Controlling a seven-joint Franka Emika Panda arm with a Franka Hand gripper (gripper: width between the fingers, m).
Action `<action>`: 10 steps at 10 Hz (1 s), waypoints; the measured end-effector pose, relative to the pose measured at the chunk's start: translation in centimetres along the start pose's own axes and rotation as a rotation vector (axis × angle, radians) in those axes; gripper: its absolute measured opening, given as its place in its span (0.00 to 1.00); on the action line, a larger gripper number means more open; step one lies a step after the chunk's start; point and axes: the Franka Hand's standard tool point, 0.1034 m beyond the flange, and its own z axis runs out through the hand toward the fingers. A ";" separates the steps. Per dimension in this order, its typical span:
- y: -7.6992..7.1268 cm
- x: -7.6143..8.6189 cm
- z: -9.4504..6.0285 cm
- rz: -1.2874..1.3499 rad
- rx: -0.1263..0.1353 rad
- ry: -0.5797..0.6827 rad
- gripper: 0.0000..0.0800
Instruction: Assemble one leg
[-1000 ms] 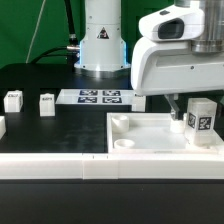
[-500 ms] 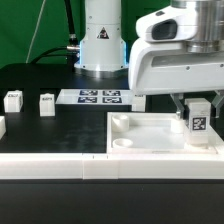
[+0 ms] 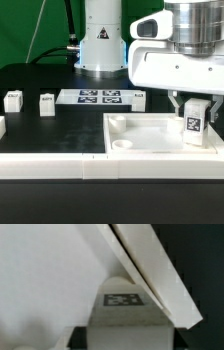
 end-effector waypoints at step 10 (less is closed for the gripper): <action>-0.3 -0.1 0.0 0.489 0.017 -0.005 0.76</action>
Offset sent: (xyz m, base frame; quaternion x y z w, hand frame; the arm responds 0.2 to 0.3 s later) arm -0.0007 0.0007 0.0004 -0.0023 -0.0017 0.2613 0.9653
